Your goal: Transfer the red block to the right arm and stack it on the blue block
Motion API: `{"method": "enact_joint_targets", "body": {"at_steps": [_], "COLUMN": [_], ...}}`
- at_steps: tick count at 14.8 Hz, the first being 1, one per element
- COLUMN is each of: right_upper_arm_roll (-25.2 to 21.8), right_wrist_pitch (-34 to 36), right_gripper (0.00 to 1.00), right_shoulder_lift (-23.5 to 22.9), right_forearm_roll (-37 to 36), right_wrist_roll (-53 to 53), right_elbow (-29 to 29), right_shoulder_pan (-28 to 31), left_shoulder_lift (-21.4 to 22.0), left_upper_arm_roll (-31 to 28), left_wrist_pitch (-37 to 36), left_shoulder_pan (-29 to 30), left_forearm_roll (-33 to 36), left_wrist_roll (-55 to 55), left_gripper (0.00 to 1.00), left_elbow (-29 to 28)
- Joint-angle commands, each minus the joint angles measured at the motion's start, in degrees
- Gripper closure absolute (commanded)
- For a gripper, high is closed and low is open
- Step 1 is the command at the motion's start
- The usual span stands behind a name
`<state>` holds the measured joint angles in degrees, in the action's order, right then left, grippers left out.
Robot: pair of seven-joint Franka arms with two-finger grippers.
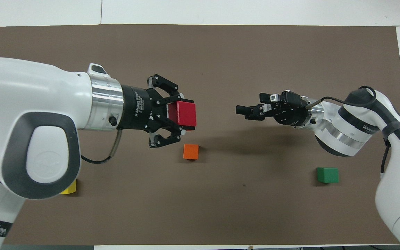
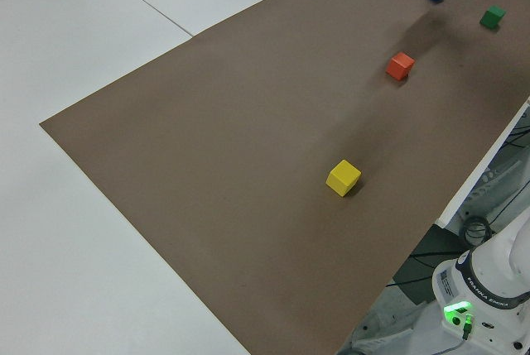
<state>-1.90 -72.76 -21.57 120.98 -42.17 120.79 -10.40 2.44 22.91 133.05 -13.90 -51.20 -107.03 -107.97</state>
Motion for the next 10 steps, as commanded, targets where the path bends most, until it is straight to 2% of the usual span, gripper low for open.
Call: {"method": "enact_joint_targets", "body": {"at_steps": [1, 10], "right_upper_arm_roll": [0.15, 0.15], "right_wrist_pitch": [0.17, -0.45], "right_gripper": [0.0, 0.0], "right_shoulder_lift": [-0.84, -0.84], "right_forearm_roll": [2.24, 2.24], "right_wrist_roll": [-1.95, -1.95], "right_elbow": [0.06, -0.12], "right_shoulder_pan": [-0.94, -1.03], "left_shoulder_lift": [1.52, -2.79], "left_upper_arm_roll": [-0.93, -0.93], "left_wrist_pitch": [6.68, 14.41], "left_shoulder_pan": [-3.06, -4.65], "left_forearm_roll": [-2.41, -2.68], "left_wrist_roll": [-3.79, -5.2], "left_gripper": [1.0, 1.0], "left_elbow": [-3.13, -4.8]}}
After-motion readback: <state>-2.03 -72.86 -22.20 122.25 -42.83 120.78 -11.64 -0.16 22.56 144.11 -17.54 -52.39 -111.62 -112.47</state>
